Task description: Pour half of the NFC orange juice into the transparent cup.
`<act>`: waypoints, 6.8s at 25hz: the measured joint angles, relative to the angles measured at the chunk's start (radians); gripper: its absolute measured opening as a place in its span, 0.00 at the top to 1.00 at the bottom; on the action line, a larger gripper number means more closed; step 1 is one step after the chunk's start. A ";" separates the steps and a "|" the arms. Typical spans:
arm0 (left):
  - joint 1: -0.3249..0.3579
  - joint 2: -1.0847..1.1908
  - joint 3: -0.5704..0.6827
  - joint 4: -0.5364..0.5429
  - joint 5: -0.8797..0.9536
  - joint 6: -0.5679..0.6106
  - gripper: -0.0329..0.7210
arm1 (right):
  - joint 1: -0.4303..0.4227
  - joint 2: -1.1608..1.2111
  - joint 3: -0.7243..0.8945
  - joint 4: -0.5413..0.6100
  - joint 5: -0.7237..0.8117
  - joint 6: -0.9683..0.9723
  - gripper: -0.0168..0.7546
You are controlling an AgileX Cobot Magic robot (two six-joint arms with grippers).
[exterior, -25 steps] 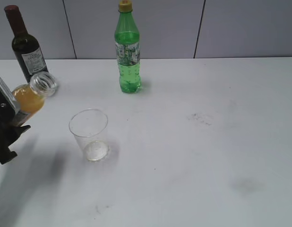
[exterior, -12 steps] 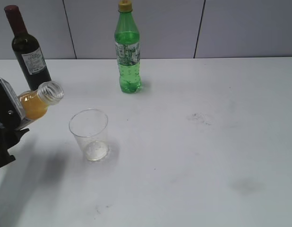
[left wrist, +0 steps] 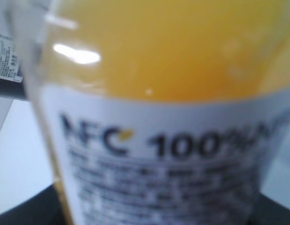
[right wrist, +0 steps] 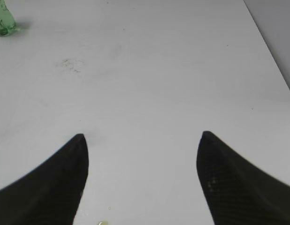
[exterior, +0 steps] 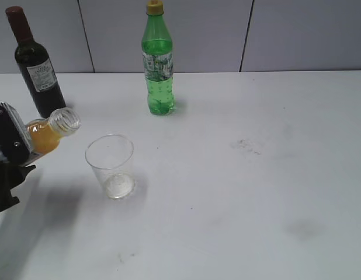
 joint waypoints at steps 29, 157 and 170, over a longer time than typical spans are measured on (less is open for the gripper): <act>-0.119 0.012 -0.056 -0.463 -0.056 0.544 0.33 | 0.000 0.000 0.000 0.000 0.000 0.000 0.26; -0.124 0.084 -0.095 -0.071 -0.353 -0.666 0.33 | 0.000 0.000 0.000 0.000 0.000 0.000 0.26; 0.088 0.462 -0.269 0.423 -0.757 -1.110 0.33 | 0.000 0.000 0.000 0.000 0.000 0.000 0.26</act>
